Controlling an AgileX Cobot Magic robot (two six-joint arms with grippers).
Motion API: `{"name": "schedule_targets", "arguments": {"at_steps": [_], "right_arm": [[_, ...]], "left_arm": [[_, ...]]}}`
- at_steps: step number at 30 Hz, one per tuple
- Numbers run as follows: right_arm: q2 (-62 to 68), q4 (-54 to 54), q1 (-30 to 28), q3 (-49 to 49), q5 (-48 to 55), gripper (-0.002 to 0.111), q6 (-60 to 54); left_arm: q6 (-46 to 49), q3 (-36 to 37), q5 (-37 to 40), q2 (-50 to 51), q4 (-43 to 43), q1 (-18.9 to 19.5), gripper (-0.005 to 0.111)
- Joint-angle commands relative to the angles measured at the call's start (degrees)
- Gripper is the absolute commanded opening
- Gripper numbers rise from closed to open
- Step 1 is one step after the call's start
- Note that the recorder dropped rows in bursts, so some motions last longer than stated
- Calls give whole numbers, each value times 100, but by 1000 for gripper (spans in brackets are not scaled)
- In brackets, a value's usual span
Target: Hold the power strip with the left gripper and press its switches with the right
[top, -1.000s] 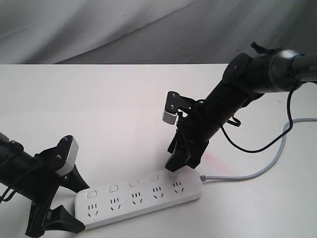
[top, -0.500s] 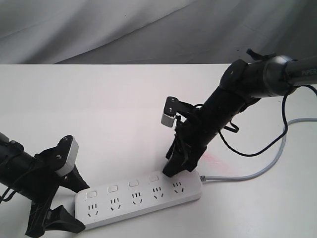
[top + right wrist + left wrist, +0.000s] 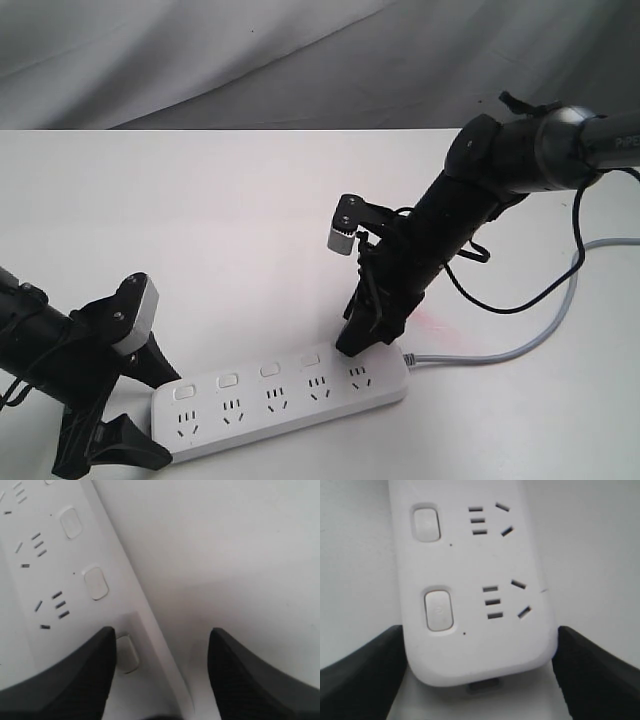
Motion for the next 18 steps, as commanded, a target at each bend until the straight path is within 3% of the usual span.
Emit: {"name": "schedule_targets", "arguments": {"at_steps": [1,18], "right_arm": [[91,-645,-49,38,-1037,49,-53],[91,-199,62,38,-1129,49,-128]], "left_arm": [[-47,14,-246,67,182,-21,55],[-47,14,-246,67,182,-21,55]]}}
